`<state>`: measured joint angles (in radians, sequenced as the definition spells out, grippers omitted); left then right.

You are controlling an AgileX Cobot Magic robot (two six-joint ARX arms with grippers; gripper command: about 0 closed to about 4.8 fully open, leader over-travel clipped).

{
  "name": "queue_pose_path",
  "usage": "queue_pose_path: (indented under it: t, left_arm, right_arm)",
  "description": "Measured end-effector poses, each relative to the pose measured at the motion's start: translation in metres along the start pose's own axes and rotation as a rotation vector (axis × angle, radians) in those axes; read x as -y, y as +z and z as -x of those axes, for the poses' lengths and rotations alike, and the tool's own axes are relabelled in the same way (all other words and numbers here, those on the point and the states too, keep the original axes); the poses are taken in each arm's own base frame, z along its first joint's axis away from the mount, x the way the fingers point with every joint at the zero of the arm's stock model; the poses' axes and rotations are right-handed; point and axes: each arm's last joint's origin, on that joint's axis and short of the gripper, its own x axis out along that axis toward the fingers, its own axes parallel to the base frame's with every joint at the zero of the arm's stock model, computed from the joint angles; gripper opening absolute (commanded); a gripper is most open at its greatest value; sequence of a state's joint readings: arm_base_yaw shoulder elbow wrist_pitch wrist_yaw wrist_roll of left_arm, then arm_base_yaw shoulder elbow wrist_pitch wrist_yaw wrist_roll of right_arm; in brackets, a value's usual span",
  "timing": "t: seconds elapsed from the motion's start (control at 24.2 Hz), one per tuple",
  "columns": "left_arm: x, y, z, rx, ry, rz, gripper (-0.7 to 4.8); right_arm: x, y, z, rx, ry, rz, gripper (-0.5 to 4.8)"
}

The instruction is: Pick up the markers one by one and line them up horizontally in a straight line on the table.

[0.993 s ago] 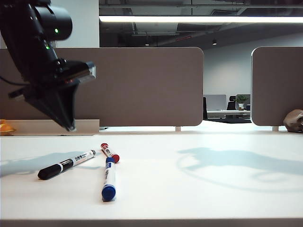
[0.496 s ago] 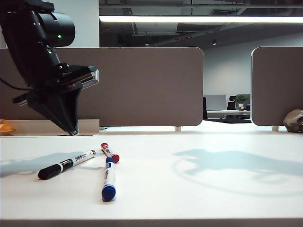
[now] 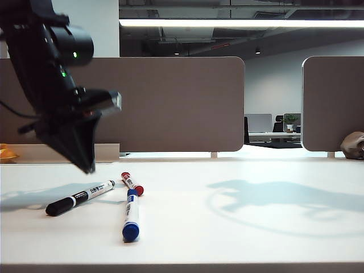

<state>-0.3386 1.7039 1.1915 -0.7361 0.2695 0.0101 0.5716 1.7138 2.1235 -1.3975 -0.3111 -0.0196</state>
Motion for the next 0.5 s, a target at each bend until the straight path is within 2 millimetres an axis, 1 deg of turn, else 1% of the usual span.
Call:
queue_pose_path:
  t: [0.08,0.12,0.25,0.37,0.41,0.45,0.5]
  left_arm:
    - [-0.0029,-0.0010,-0.0106,-0.038,0.000,0.010,0.30]
    - [-0.0035,-0.0014,-0.0128,-0.049,0.000,0.013,0.33]
    - [-0.0044,-0.0015,-0.0142,-0.053,0.019,0.014,1.05]
    - [-0.0045,-0.0014,-0.0142,-0.052,0.019,0.013,1.10]
    - [-0.0045,-0.0014,-0.0142,-0.052,0.019,0.014,1.18]
    - [-0.0045,-0.0014,-0.0142,-0.052,0.019,0.013,1.18]
    - [-0.0045,-0.0014,-0.0142,-0.052,0.019,0.013,1.18]
  right_arm:
    - [-0.0014,-0.0013,0.0048,0.011,0.000,0.004,0.14]
    - [-0.0024,-0.0021,0.0076,0.018,0.001,0.006,0.14]
    - [-0.0033,-0.0025,0.0098,0.025,0.004,0.009,0.14]
    - [-0.0033,-0.0025,0.0097,0.024,0.004,0.009,0.14]
    - [-0.0035,-0.0026,0.0098,0.024,0.008,0.008,0.28]
    - [-0.0037,-0.0026,0.0099,0.025,0.020,0.008,0.54]
    - [-0.0040,-0.0026,0.0099,0.025,0.030,0.009,0.66]
